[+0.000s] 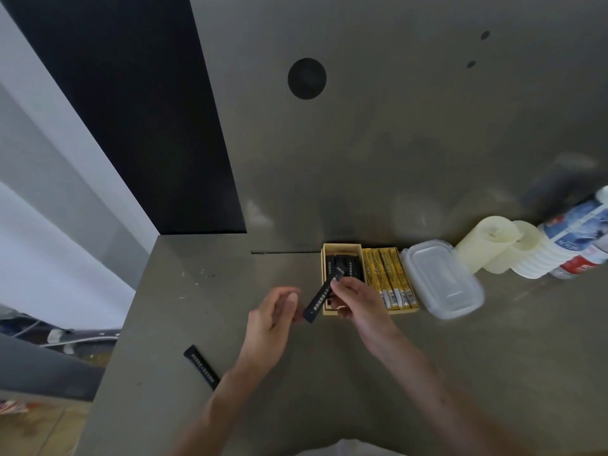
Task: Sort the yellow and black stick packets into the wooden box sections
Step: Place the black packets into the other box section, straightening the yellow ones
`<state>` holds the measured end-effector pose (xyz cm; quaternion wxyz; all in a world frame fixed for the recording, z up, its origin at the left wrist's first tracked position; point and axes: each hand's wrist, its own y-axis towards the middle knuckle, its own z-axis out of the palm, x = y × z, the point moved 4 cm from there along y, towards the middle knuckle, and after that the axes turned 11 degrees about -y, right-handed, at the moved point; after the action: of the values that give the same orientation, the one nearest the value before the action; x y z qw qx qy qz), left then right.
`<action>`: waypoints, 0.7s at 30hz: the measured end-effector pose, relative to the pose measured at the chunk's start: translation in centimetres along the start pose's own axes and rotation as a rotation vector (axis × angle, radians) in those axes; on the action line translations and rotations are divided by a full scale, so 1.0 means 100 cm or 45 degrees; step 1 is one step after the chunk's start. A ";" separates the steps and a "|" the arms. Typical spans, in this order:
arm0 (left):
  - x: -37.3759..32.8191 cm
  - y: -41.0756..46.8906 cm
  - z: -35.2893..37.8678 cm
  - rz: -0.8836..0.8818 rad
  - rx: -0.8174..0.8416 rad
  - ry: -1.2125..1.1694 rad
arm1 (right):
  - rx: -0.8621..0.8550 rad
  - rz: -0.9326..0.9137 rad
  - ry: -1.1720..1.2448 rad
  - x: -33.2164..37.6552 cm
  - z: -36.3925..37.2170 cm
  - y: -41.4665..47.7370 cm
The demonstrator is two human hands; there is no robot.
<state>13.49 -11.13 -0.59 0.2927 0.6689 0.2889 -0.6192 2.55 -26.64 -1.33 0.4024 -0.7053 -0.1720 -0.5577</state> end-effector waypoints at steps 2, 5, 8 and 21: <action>0.004 -0.001 0.005 -0.105 0.056 -0.080 | -0.022 -0.032 -0.006 0.000 0.000 0.000; 0.010 -0.002 0.012 -0.111 0.144 -0.047 | -0.032 -0.059 -0.006 0.000 0.001 0.001; 0.013 0.000 0.013 -0.104 0.113 -0.061 | -0.016 -0.047 -0.006 -0.002 -0.001 0.003; 0.016 0.020 -0.005 -0.020 -0.069 -0.060 | 0.264 -0.266 -0.608 0.002 -0.007 0.001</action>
<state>15.43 -11.98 -2.11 0.3128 0.6436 0.3038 -0.6290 2.27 -27.26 -1.17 0.3607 -0.7503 -0.3898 -0.3936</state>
